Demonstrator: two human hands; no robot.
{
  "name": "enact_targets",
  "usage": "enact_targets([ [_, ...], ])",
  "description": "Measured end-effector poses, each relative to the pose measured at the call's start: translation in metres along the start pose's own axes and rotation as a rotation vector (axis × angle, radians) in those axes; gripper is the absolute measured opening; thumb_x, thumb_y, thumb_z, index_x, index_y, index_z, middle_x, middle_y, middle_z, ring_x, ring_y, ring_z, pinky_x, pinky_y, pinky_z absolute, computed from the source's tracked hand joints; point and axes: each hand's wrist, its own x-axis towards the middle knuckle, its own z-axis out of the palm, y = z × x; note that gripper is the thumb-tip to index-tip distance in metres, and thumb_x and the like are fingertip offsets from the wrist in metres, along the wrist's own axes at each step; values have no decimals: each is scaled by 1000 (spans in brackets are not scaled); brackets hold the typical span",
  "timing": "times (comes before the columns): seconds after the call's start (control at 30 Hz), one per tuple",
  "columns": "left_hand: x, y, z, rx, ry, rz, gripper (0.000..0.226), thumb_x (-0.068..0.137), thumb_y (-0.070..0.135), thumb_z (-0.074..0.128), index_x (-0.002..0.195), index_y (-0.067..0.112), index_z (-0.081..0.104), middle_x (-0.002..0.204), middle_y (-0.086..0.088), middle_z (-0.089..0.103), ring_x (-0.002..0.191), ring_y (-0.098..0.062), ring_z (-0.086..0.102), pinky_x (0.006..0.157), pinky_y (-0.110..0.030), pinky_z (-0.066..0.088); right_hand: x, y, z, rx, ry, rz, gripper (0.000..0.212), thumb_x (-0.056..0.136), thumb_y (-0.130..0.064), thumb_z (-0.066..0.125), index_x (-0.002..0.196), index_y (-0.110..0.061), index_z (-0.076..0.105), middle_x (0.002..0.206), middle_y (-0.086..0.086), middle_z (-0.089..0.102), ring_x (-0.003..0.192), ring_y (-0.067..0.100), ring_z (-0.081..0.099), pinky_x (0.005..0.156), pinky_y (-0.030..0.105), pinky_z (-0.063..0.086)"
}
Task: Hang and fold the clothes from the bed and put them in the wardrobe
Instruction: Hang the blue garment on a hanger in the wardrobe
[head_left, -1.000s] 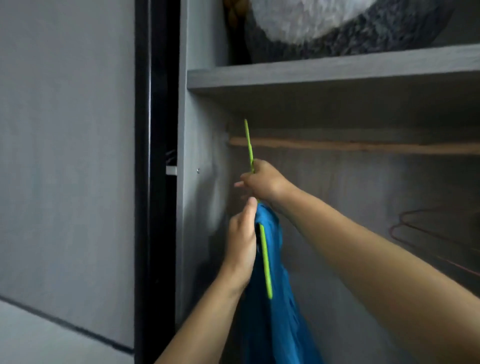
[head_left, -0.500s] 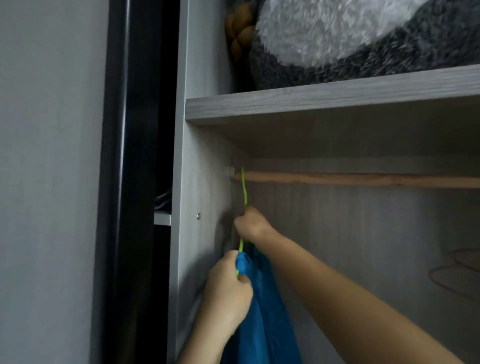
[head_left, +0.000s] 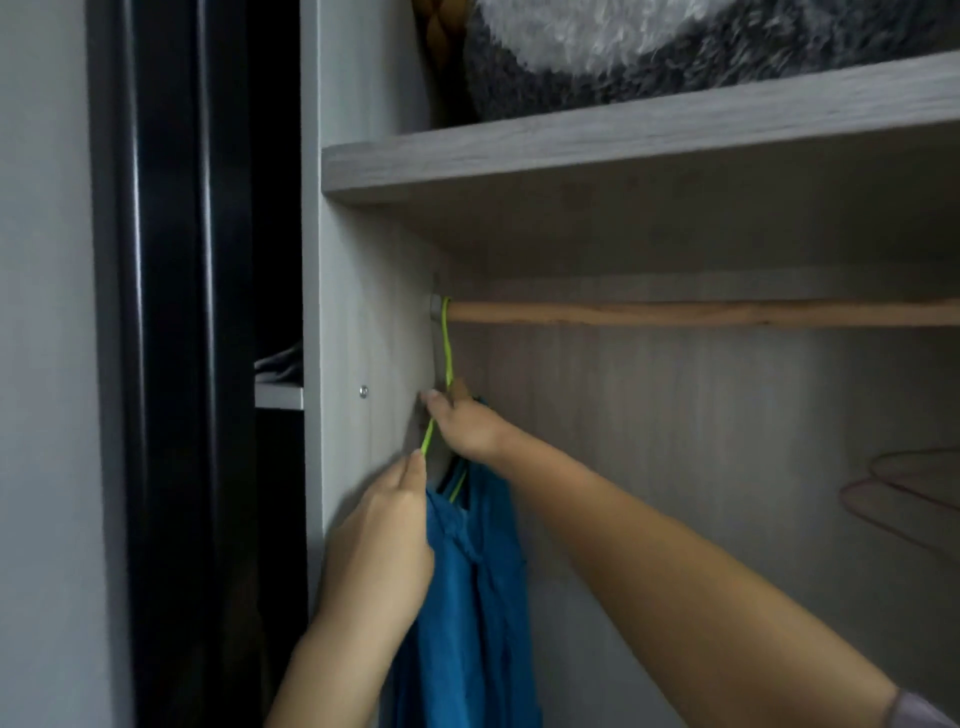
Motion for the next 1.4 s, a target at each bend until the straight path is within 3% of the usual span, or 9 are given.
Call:
enact_targets([
  [0.13,-8,15,-14,127,77,114,60,87,13,48,145,18,36,143,-6,41,131,-25,38,106,-34,31,-47,39,-29,-165,74,-79,62,103,-40,31,153,-11,8,154,20,27,140,33,30,109,31,28],
  [0.23,-16,51,-17,-19,148,204,52,87,13,50,139,15,46,140,-10,47,128,-30,41,104,-42,34,-102,80,-53,-361,163,-65,57,102,-36,36,152,-16,17,150,18,32,134,35,37,107,44,35],
  [0.33,-29,102,-2,-243,113,315,44,90,12,47,134,14,51,130,-8,54,117,-30,48,95,-41,39,-173,121,-76,-593,253,2,51,101,-35,37,148,-18,27,149,9,35,131,31,39,103,43,39],
  [0.43,-60,155,32,-421,-51,402,40,95,18,44,135,17,49,128,-6,55,115,-28,49,89,-39,42,-262,161,-96,-705,278,158,49,100,-35,37,147,-20,30,146,6,39,128,29,42,93,40,43],
  [0.57,-131,231,79,-658,-425,432,38,93,19,49,131,18,54,128,-6,58,116,-28,55,93,-36,45,-398,213,-112,-756,246,459,41,100,-33,38,137,-17,39,131,8,49,120,31,48,80,35,44],
  [0.77,-288,336,97,-868,-867,685,30,92,17,53,121,15,62,101,-4,68,96,-24,62,82,-27,45,-611,243,-115,-788,242,976,26,95,-23,42,120,-16,43,113,8,55,104,33,59,64,34,35],
  [0.9,-398,376,78,-979,-1072,925,30,93,14,54,121,8,62,101,-11,65,94,-25,60,76,-19,36,-735,221,-98,-796,353,1301,35,95,-29,44,128,-18,46,124,7,56,110,32,58,73,35,42],
  [1.07,-512,387,35,-916,-1235,1419,34,97,29,48,126,14,57,112,-6,65,105,-24,59,86,-32,47,-845,153,-34,-727,531,1676,34,98,-29,36,129,-18,47,125,9,57,109,32,59,81,38,45],
  [1.4,-691,286,-98,-876,-1174,2295,32,98,41,41,109,17,59,107,-5,65,101,-26,60,79,-32,48,-947,-50,166,-535,911,2270,37,100,-32,34,131,-16,45,123,10,58,109,35,57,82,41,45],
])
